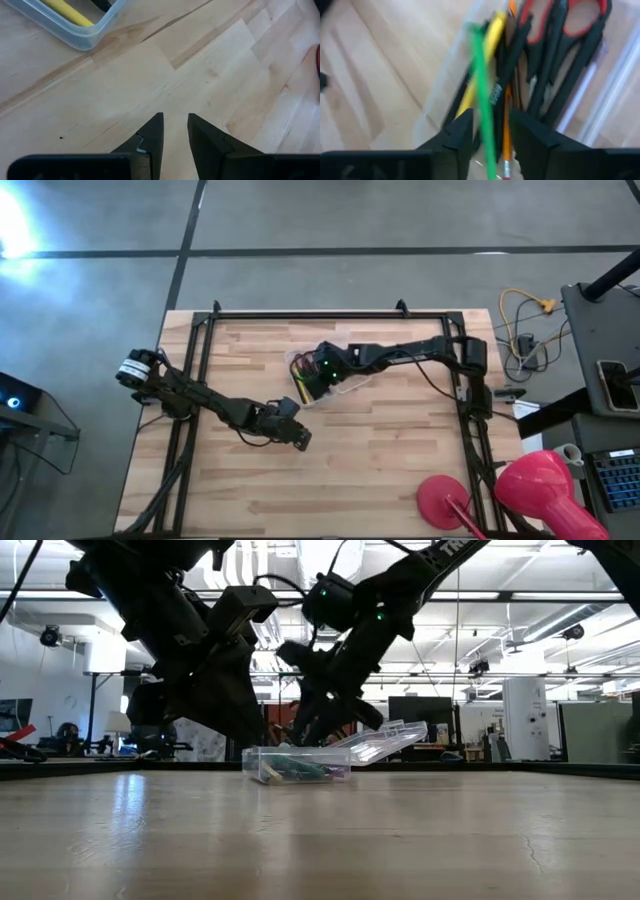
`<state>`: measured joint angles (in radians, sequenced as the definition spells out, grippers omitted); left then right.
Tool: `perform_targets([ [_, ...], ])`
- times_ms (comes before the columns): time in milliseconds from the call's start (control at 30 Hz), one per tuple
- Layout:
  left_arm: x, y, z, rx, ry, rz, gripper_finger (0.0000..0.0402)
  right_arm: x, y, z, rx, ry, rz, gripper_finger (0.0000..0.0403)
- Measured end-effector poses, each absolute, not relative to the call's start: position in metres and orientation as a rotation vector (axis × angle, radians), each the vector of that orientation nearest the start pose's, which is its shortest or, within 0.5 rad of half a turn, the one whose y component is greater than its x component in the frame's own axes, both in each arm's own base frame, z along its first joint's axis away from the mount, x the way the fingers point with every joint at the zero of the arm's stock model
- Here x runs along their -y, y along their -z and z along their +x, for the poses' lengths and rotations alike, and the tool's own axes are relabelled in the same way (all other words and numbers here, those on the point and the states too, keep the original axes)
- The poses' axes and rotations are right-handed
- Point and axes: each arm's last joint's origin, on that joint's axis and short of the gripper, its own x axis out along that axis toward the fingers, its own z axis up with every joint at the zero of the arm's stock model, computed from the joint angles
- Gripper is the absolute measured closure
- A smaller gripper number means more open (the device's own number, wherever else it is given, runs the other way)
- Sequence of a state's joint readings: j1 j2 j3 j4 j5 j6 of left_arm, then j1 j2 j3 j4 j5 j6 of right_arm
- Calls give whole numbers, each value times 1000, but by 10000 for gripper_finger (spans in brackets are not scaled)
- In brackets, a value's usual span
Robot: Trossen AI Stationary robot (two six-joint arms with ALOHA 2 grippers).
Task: Pick & place school supplies into a supply box
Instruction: Close the supply box
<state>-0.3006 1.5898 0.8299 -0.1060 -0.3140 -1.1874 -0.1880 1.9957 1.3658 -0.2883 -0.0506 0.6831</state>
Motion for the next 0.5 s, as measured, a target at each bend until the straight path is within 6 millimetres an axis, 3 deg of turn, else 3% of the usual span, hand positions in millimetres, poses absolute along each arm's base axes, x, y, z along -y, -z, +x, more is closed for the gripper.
perform_targets([
  [267,82,-170,295,-698,-487,-856,329,79,-205,404,-773,482,626,224],
  [500,82,-170,295,-696,-486,-857,329,75,-233,382,-820,515,525,205],
])
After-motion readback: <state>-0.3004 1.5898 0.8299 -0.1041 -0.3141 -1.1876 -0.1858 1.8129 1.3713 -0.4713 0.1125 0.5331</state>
